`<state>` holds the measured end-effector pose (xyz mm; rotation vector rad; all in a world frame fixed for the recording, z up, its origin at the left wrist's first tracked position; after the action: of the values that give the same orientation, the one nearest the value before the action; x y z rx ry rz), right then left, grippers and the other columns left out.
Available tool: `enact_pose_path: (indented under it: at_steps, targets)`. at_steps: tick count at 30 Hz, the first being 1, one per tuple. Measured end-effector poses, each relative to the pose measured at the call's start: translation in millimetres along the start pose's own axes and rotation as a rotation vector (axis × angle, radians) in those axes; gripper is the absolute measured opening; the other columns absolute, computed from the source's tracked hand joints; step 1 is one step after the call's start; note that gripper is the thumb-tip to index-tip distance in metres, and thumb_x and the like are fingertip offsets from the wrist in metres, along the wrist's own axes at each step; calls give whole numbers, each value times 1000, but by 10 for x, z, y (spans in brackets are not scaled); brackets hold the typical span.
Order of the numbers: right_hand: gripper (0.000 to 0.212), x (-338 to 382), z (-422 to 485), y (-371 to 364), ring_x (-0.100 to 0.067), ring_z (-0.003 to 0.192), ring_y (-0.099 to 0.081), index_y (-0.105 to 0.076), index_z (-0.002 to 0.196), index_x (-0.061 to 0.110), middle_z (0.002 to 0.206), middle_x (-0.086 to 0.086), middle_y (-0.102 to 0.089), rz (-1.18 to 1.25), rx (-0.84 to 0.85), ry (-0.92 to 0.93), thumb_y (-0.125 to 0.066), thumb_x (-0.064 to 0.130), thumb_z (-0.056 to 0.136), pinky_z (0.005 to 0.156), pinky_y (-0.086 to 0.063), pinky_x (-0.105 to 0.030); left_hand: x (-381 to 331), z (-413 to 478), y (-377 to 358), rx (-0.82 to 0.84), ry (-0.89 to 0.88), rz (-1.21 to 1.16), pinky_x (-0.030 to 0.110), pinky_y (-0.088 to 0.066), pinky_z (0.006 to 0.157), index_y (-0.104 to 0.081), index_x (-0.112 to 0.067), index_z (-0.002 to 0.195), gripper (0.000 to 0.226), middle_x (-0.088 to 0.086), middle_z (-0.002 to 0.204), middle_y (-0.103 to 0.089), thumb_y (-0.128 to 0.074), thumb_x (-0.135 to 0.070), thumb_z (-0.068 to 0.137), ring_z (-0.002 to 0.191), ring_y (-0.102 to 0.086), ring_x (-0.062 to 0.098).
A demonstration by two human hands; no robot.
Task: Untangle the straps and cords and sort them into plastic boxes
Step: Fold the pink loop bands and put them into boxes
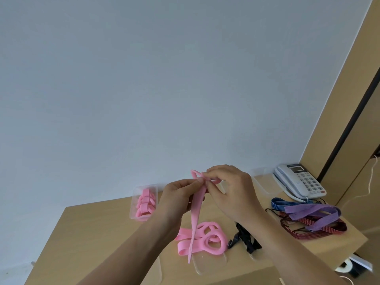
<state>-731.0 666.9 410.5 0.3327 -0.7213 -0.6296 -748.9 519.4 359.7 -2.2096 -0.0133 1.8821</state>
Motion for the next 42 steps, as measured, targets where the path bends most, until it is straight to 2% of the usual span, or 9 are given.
enact_pose_path:
  at_steps: [5,7,9,13,19,26,36,39,42]
  targets:
    - [13,-51,-27,70,-9,82,-66,-75,88,19,86,17,-69,110,10,-116,-74,7,87,79,-52,-23,-15,2,-40,5,-16,13,33,-50,80,-82,-10,99,22,3,90,-79,-70,-28,96,81,-65,16]
    - [9,-126,-30,77,-7,92,-65,-72,100,20,97,15,-70,123,33,-221,-71,20,91,83,-51,-24,-28,-1,-65,19,-36,38,33,-52,81,-82,-12,100,20,5,97,-79,-69,-27,96,84,-66,16]
    - [21,-179,-25,71,-4,103,-60,-69,114,21,109,14,-68,77,120,-273,-67,26,94,86,-46,-15,-35,-2,-95,39,-55,63,30,-55,80,-82,-14,100,17,6,97,-79,-69,-24,97,85,-67,15]
    - [7,-139,-2,109,3,91,-58,-73,96,20,94,16,-69,38,226,-206,-67,19,94,75,-40,-7,-29,-6,-121,52,-64,83,30,-58,82,-83,-16,101,15,10,101,-78,-69,-16,97,87,-69,16]
    - [12,-168,-35,160,3,81,-57,-75,86,24,83,19,-70,1,149,-222,-71,12,87,71,-38,-7,50,-60,-157,62,35,91,40,-60,88,-83,-15,95,18,12,100,-79,-70,-28,96,90,-75,25]
    - [15,-99,-117,95,-17,78,-60,-77,86,15,75,8,-68,-146,-16,-40,-84,7,76,68,-53,-34,28,-105,-117,107,108,15,33,-61,78,-83,-11,100,35,16,102,-79,-76,-40,81,91,-76,29]
    - [9,-39,-170,38,-19,98,-64,-81,90,16,96,1,-72,-82,32,5,-80,12,82,84,-53,-34,77,-73,-22,112,134,-188,34,-61,80,-82,-9,101,25,17,109,-78,-74,-29,89,95,-76,27]
    - [20,-21,-187,47,-12,100,-65,-79,92,23,97,6,-73,25,22,-31,-76,5,82,86,-52,-26,89,-61,-6,132,94,-101,36,-60,84,-81,-8,104,24,19,109,-77,-69,-19,87,94,-74,25]
    - [24,-81,-183,-6,-12,106,-63,-73,110,17,107,7,-71,9,86,-128,-75,11,87,85,-54,-32,51,-64,1,155,32,-2,35,-59,89,-80,-9,107,28,14,103,-78,-66,-19,85,95,-73,23]
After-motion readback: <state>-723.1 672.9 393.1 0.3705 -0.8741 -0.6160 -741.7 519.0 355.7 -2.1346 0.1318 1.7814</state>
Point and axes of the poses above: each hand's wrist, its own z-axis towards the middle knuckle, its own y-axis out of the back of the hand, x = y × z, the point moved 5 cm from there along z, towards the middle knuckle
